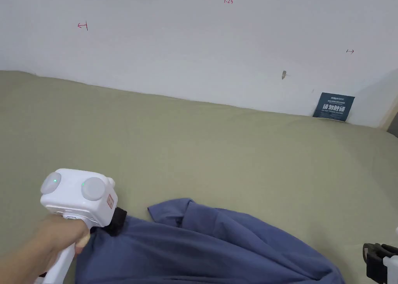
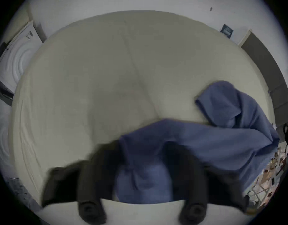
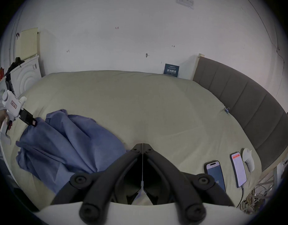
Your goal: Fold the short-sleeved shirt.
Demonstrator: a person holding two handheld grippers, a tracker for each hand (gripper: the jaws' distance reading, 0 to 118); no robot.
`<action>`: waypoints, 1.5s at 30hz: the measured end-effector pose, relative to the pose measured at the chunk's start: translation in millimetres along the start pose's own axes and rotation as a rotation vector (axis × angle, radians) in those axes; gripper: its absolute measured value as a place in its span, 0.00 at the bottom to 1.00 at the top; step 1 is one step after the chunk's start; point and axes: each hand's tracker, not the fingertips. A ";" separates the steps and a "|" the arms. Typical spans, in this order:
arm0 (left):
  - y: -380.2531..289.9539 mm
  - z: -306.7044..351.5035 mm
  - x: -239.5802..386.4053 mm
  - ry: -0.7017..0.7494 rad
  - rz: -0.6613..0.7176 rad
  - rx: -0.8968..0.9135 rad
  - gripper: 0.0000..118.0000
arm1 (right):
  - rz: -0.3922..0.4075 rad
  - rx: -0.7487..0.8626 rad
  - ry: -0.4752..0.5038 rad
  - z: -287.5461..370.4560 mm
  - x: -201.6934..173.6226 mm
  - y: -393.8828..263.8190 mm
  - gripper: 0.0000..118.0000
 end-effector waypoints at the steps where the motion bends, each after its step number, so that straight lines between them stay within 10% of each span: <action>1: 0.1 3.8 -0.7 -0.085 0.025 0.006 0.01 | -0.023 -0.011 0.034 -0.9 3.7 0.4 0.01; 3: 5.8 -1.1 -7.1 -0.109 0.080 -0.016 0.01 | -0.064 -0.035 0.095 -2.6 8.3 0.3 0.03; 4: 5.8 -1.7 -6.6 -0.088 0.069 -0.020 0.01 | -0.079 -0.056 0.119 -3.9 9.5 0.3 0.20; 6: 5.1 -1.9 -7.0 -0.090 0.062 -0.015 0.01 | -0.078 -0.123 0.168 -9.8 9.0 -0.5 0.91; 7: 7.6 -6.7 -8.8 -0.093 0.067 -0.018 0.01 | -0.083 -0.181 0.212 -17.2 7.4 -3.6 0.97; 13: 7.1 -10.0 -18.0 -0.127 0.099 -0.012 0.01 | -0.175 -0.239 0.210 -46.7 3.1 -19.4 0.92; 15: 5.5 -10.0 -19.5 -0.139 0.112 -0.007 0.01 | -0.169 -0.264 0.221 -49.5 3.2 -23.9 0.56; 16: 5.1 -9.2 -20.4 -0.142 0.115 -0.004 0.01 | -0.159 -0.278 0.242 -47.4 0.7 -25.3 0.08; 17: 4.8 -7.9 -21.0 -0.145 0.118 0.001 0.01 | -0.157 -0.277 0.258 -46.0 0.4 -26.4 0.05; 45: 104.9 220.0 -69.5 -0.099 0.072 0.628 0.01 | -0.081 0.208 0.284 5.1 -28.3 210.5 0.05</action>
